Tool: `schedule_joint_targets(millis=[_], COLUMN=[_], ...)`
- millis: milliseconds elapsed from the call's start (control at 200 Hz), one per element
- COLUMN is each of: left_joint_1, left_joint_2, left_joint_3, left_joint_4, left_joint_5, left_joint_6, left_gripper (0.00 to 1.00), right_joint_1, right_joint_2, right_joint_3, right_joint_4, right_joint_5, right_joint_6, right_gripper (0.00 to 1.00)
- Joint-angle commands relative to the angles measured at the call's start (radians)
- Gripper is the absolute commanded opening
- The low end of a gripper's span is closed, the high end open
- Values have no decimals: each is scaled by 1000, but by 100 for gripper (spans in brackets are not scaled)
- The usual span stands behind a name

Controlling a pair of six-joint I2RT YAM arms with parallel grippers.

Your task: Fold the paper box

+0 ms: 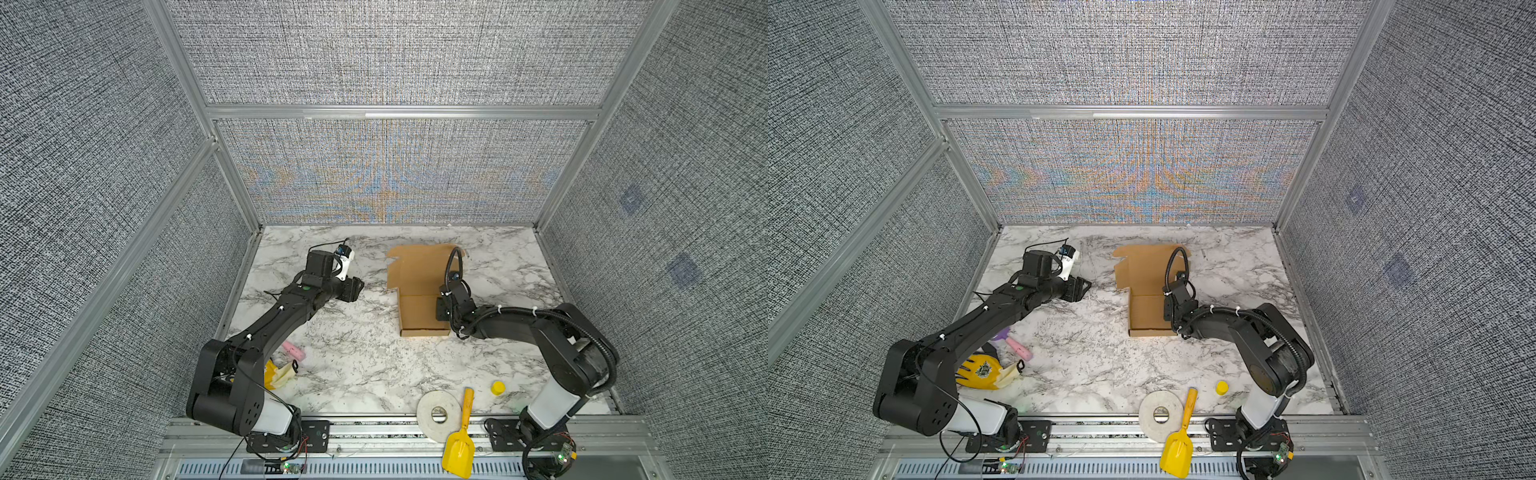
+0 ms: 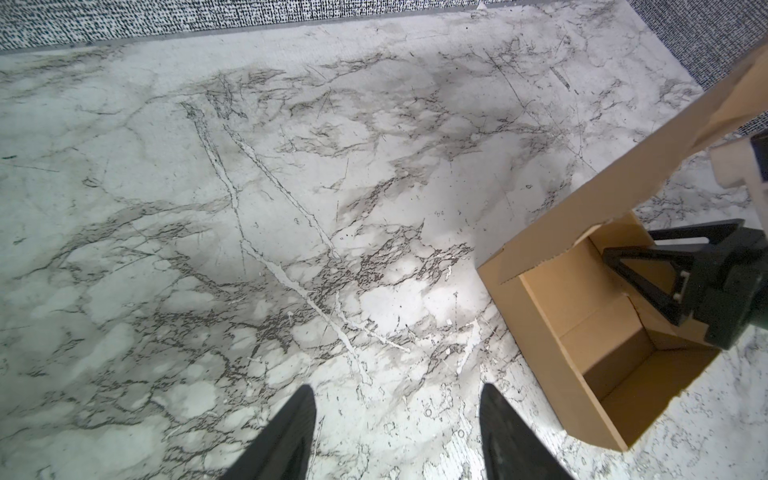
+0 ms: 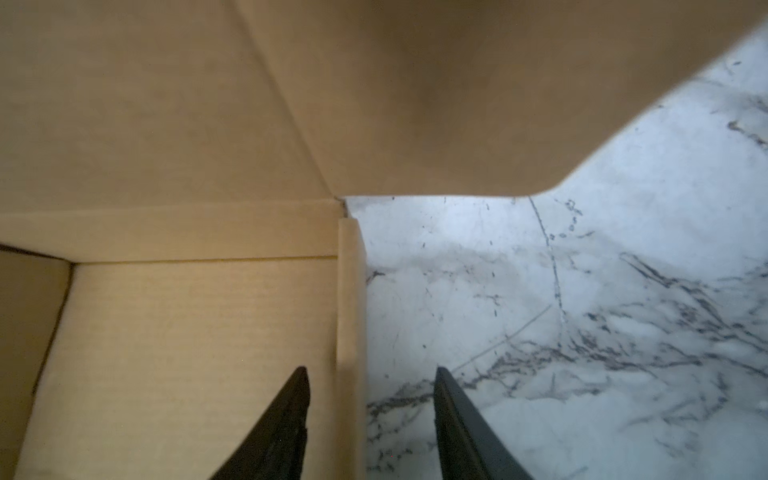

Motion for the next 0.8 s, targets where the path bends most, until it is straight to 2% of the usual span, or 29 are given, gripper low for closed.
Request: schedule_joint_targets(millis=[0,185,420,726,796], left_joint_1=[2,3,6,9,10], left_joint_2=[-5,-3,-7,-5,-4], left_joint_3=[5,-6,-12,-7,-14], left_joint_4=[10,18,21,23,32], left_joint_5=[23,8,9,29,31], left_joint_6=[-4,3,3,-13,-6], left_gripper=[65,65,65,65,65], right_joint_1=[-1,0,-1,-1,0], right_joint_2=[31,99,99,13,-13], right_joint_3=[12,41,58,69,85], right_joint_4=[46,79,58,-34,-76], right_joint_5=[31,51,20,-7,-29], right_joint_6=[3,-36,-43,-54,-58], right_gripper=[43,21,0,0,19])
